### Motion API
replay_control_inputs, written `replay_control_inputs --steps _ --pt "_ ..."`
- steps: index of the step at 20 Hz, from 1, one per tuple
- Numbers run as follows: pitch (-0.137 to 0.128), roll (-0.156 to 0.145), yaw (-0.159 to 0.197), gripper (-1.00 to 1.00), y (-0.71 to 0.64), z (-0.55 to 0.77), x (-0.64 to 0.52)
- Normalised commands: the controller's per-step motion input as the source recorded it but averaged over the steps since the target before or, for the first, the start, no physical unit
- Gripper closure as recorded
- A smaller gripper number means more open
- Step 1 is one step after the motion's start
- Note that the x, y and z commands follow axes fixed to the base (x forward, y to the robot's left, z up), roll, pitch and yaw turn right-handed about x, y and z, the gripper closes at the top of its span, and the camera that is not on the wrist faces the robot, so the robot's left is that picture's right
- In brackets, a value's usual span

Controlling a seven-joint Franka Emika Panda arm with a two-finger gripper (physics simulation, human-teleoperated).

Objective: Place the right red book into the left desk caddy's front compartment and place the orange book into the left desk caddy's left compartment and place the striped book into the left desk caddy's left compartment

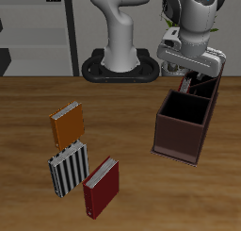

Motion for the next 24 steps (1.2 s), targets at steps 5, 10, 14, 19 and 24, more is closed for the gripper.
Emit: replay_control_inputs --steps 5,10,14,19,24 --pt "-0.033 0.009 0.064 -1.0 -0.22 0.25 0.04" --pt "-0.017 -0.005 0.101 -1.0 -0.36 0.14 0.11" --pt "-0.048 -0.103 0.116 -1.0 -0.71 0.11 0.16" --pt "-0.026 -0.075 0.115 -1.0 -0.52 0.14 0.1" --pt "-0.044 -0.065 0.123 -1.0 -0.67 0.28 0.01"
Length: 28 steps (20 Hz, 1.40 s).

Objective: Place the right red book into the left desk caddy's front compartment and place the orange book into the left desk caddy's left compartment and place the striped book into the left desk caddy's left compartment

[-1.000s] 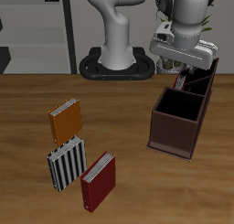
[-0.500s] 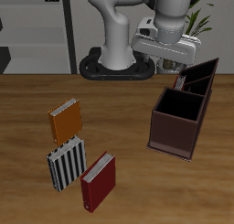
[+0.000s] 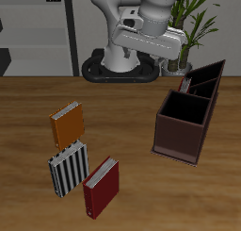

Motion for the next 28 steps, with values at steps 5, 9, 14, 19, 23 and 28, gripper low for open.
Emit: replay_control_inputs --steps 5,9,14,19,23,28 --pt "-0.015 -0.025 0.056 -1.0 -0.4 0.15 -0.01" --pt "0.034 0.054 0.054 -1.0 -0.45 0.05 0.11" --pt "0.018 0.03 -0.001 -1.0 -0.37 0.04 0.11" --pt "0.032 0.141 0.046 -1.0 -0.51 0.01 0.24" --pt "-0.044 0.093 0.094 -1.0 -0.43 0.09 0.14" --pt "0.003 0.085 0.027 -1.0 -0.49 0.14 0.1"
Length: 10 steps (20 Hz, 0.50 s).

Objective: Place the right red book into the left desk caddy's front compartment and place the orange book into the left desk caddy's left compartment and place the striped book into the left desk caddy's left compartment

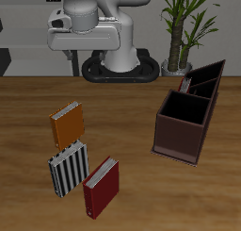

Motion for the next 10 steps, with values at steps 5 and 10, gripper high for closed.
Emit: replay_control_inputs --steps 5,10 --pt "-0.095 -0.06 -0.059 -1.0 -0.65 0.16 0.03" --pt "-0.031 -0.032 -0.026 -1.0 -0.41 -0.04 -0.01"
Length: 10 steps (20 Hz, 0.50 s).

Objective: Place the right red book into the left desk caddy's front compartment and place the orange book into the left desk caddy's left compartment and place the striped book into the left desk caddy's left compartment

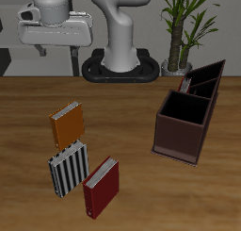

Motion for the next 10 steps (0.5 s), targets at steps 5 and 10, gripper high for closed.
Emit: replay_control_inputs --steps 5,10 --pt "-0.034 -0.071 -0.051 -1.0 -0.26 -0.06 0.14" --pt "-0.011 0.001 -0.021 -1.0 -0.14 -0.11 0.21"
